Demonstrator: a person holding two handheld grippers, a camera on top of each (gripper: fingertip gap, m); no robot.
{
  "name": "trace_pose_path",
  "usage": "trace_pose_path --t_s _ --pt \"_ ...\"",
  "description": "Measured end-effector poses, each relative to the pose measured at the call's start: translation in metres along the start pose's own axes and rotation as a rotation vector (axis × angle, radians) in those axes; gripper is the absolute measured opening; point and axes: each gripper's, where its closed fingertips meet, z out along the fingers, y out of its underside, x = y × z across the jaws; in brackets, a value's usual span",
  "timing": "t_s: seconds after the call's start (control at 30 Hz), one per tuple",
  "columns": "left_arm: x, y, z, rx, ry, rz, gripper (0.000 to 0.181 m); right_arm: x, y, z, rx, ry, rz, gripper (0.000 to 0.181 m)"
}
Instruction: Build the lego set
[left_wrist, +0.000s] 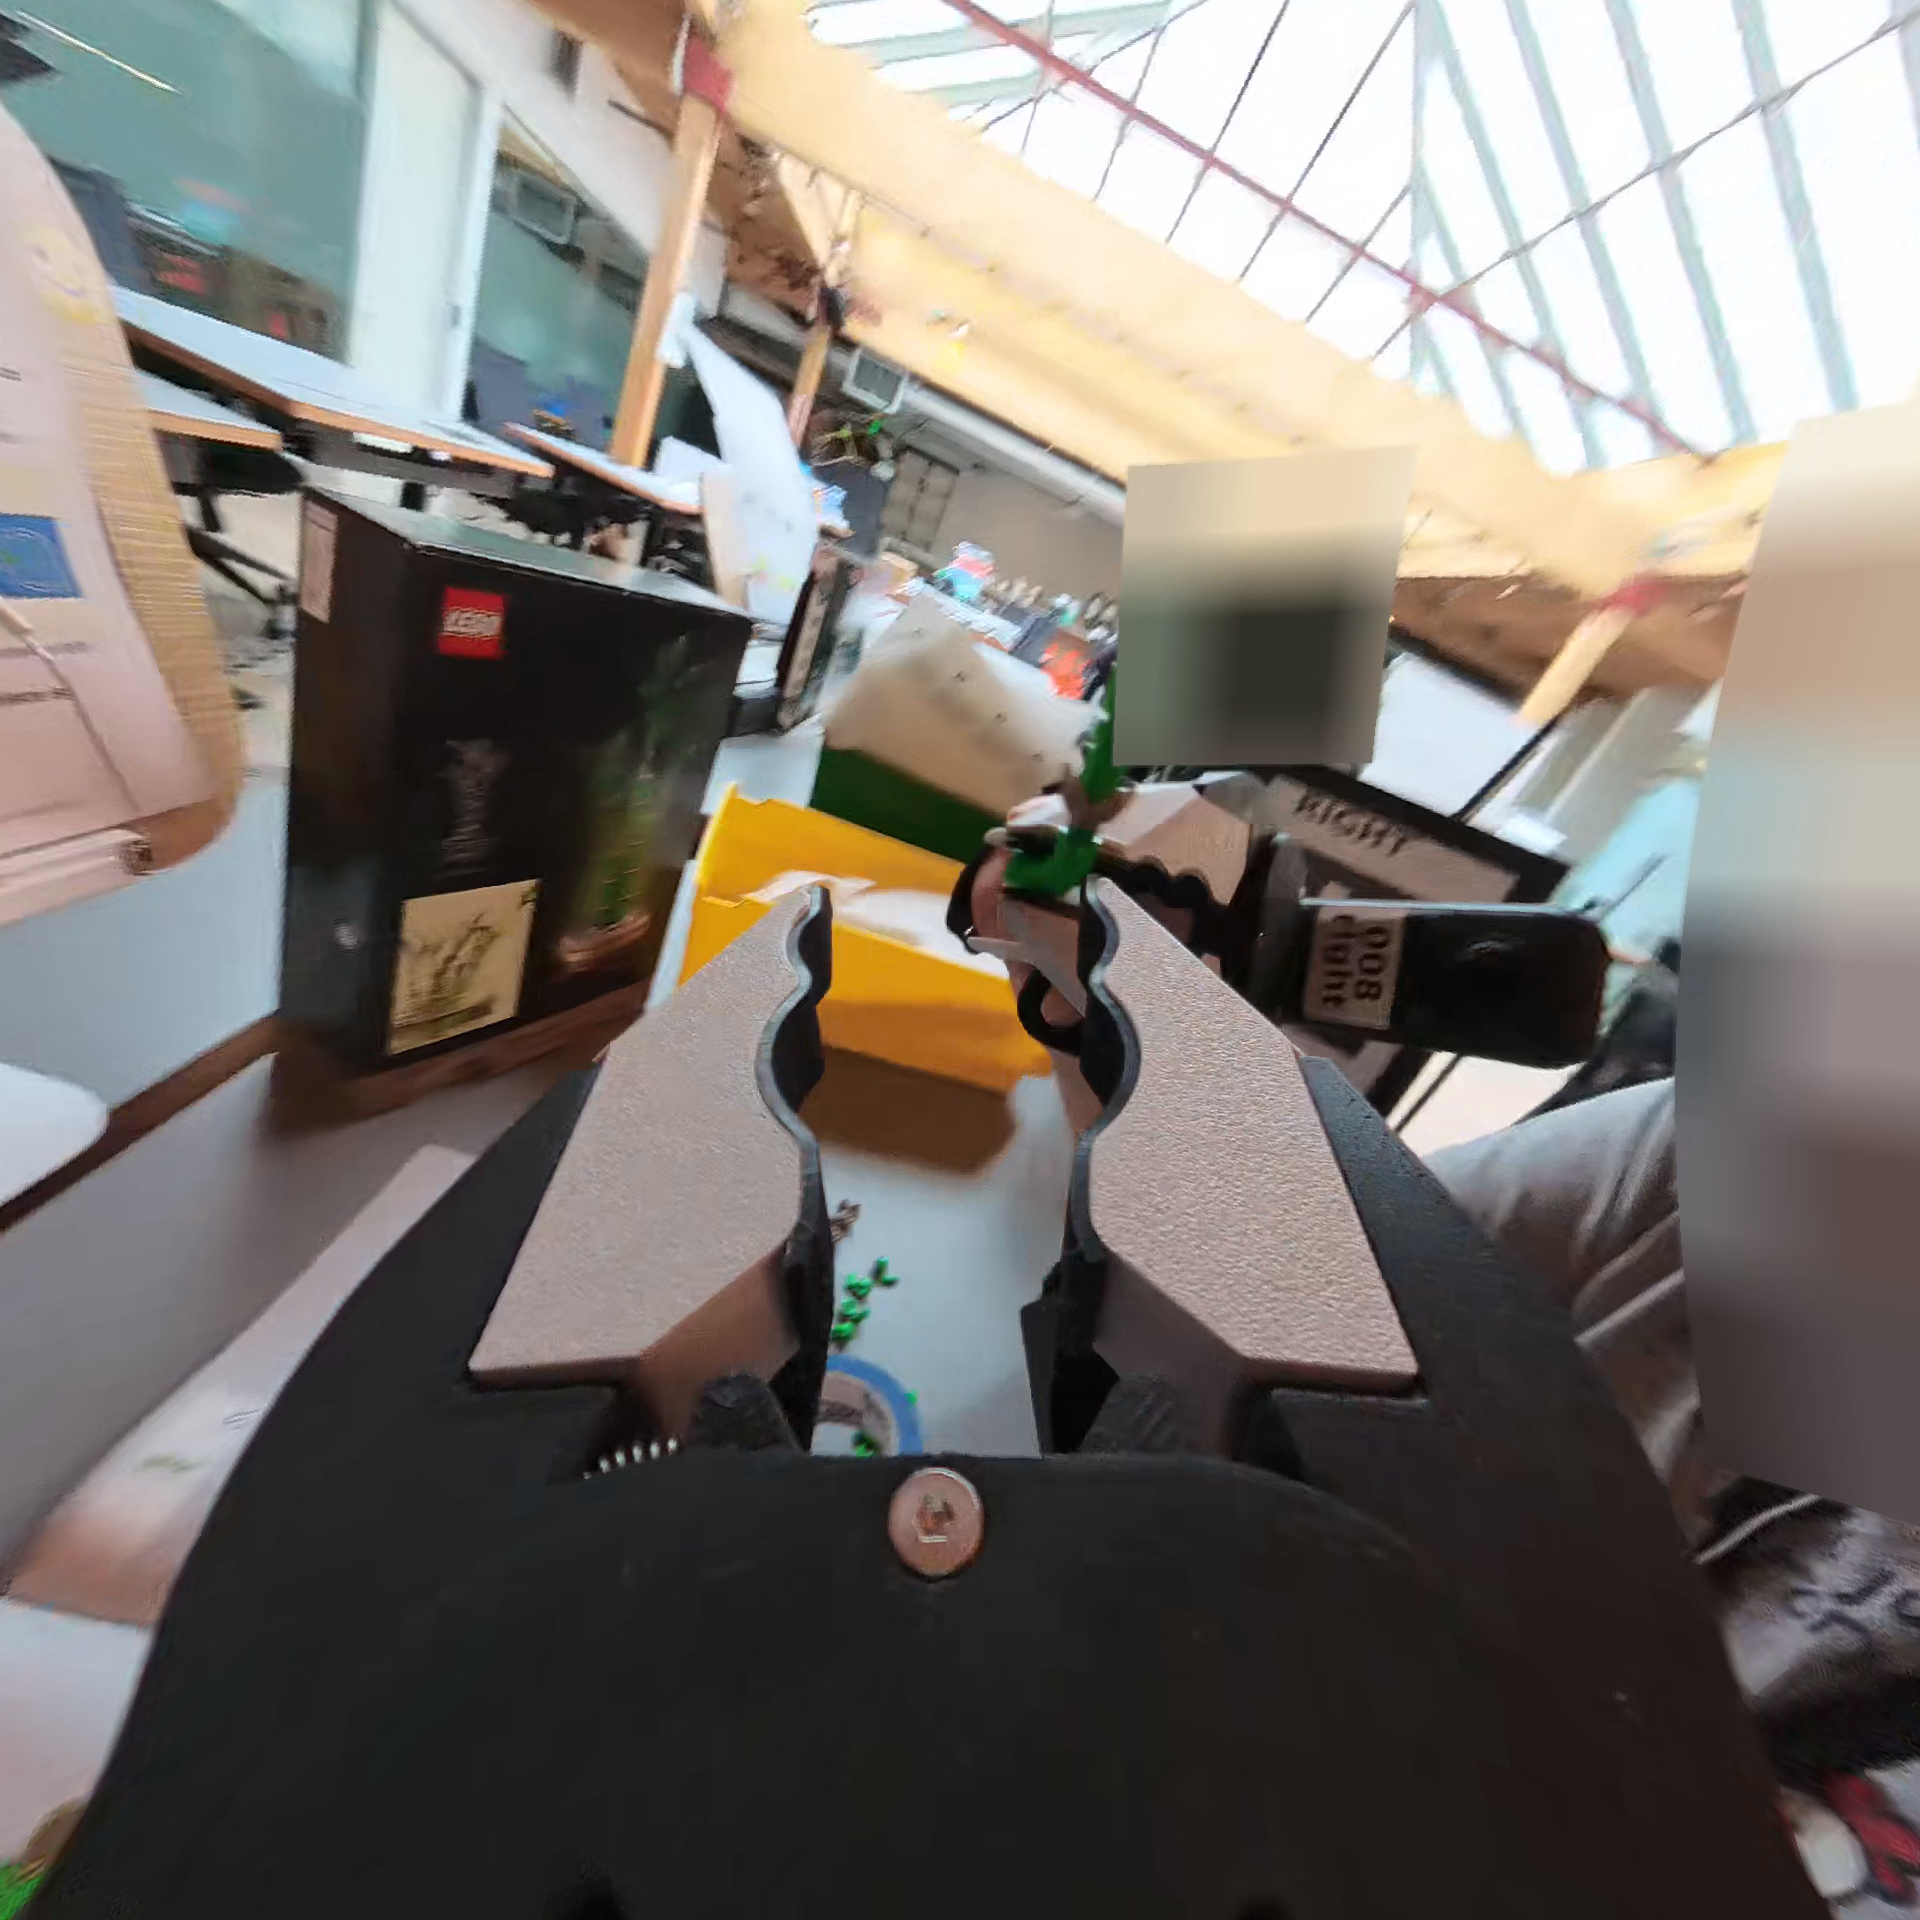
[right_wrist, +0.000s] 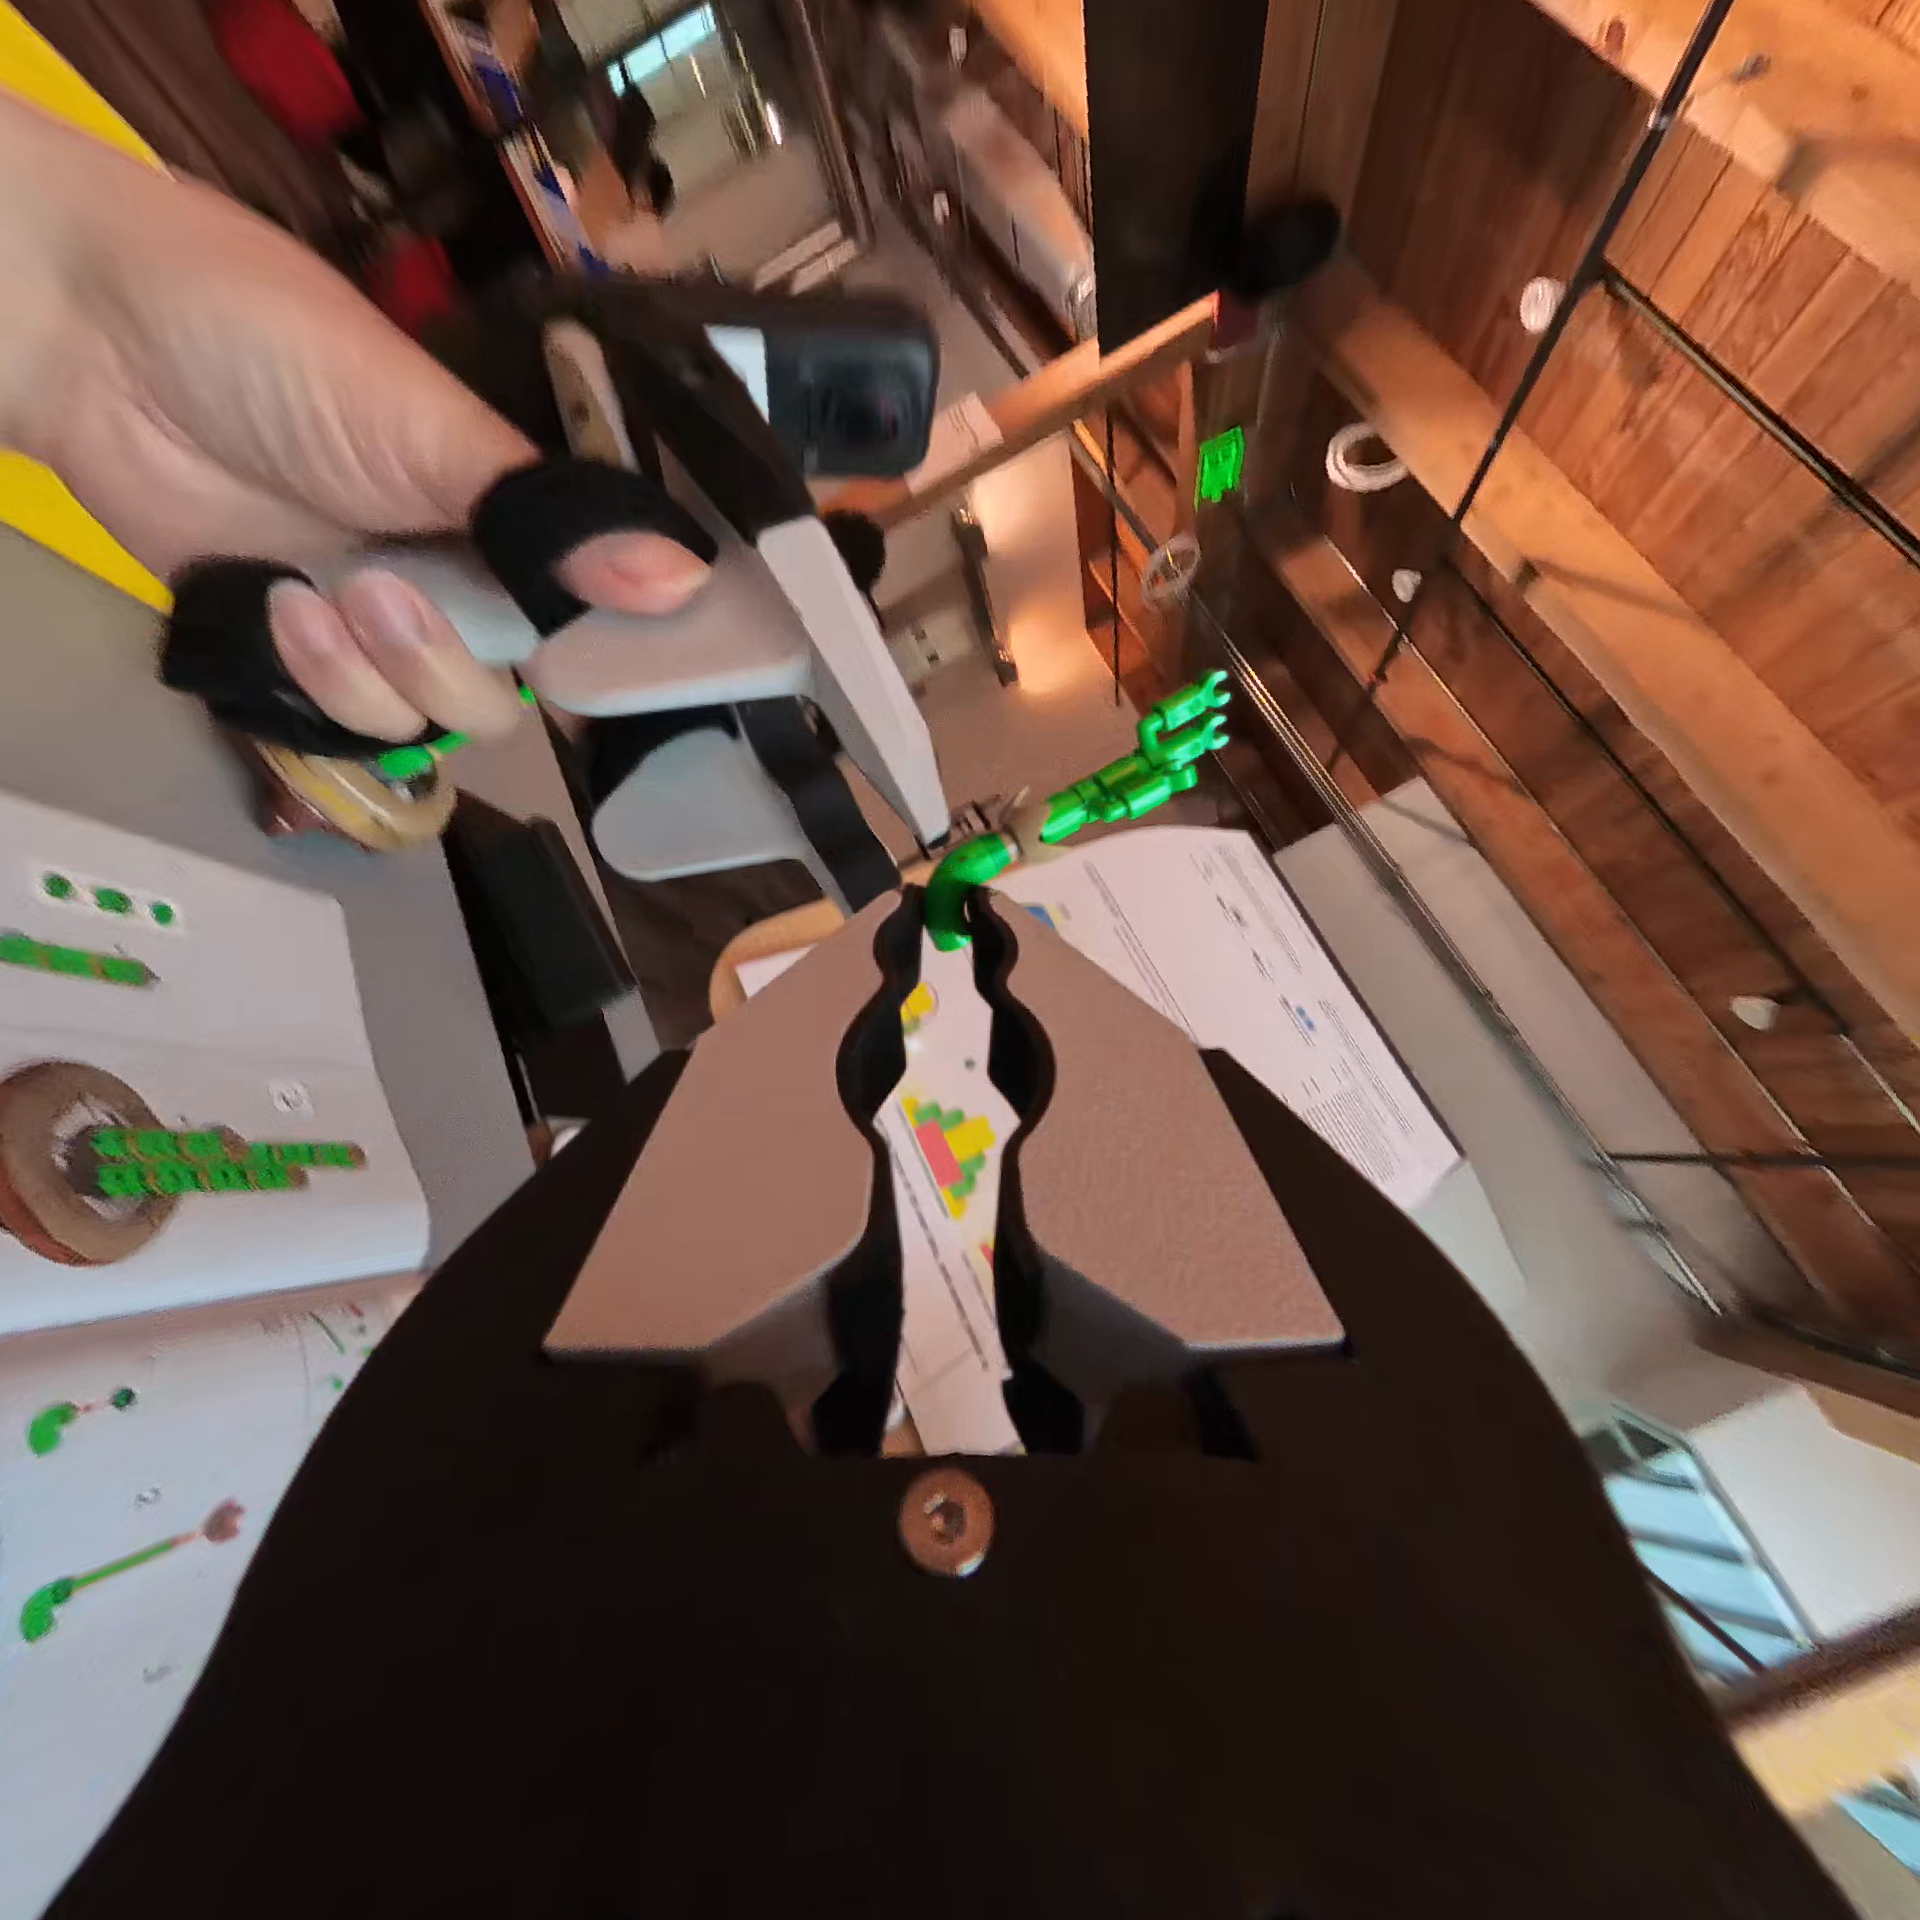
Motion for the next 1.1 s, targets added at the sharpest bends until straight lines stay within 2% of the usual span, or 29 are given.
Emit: trace_pose_path --t_s 0.1,0.2,0.37,0.5,0.67,0.87,0.97,1.1 --pt "0.006 0.007 0.009 -0.042 0.011 0.03 0.039 -0.004 0.018 0.007 -0.071 -0.002 0.012 0.006" --pt "-0.003 0.006 0.015 -0.024 -0.044 0.042 0.031 -0.002 0.027 0.006 -0.109 -0.01 0.023 0.006" --pt "0.001 0.002 0.026 0.031 -0.03 0.067 0.022 0.009 0.039 -0.003 -0.143 -0.044 0.104 0.006" --pt "-0.008 0.005 0.036 0.032 -0.12 0.143 0.018 0.012 0.049 -0.004 -0.191 -0.038 0.086 0.006" --pt "-0.017 0.006 0.037 0.028 -0.154 0.1 0.014 0.011 0.052 -0.003 -0.199 -0.036 0.073 0.006" --pt "-0.029 0.008 0.035 0.011 -0.248 0.133 0.013 0.007 0.059 -0.001 -0.252 -0.042 0.037 0.006" --pt "-0.03 0.009 0.036 0.006 -0.28 0.166 0.0 0.004 0.064 0.001 -0.282 -0.053 0.044 0.006" --pt "-0.03 0.004 0.034 0.04 -0.297 0.177 0.0 0.001 0.066 0.003 -0.294 -0.064 0.057 0.006"
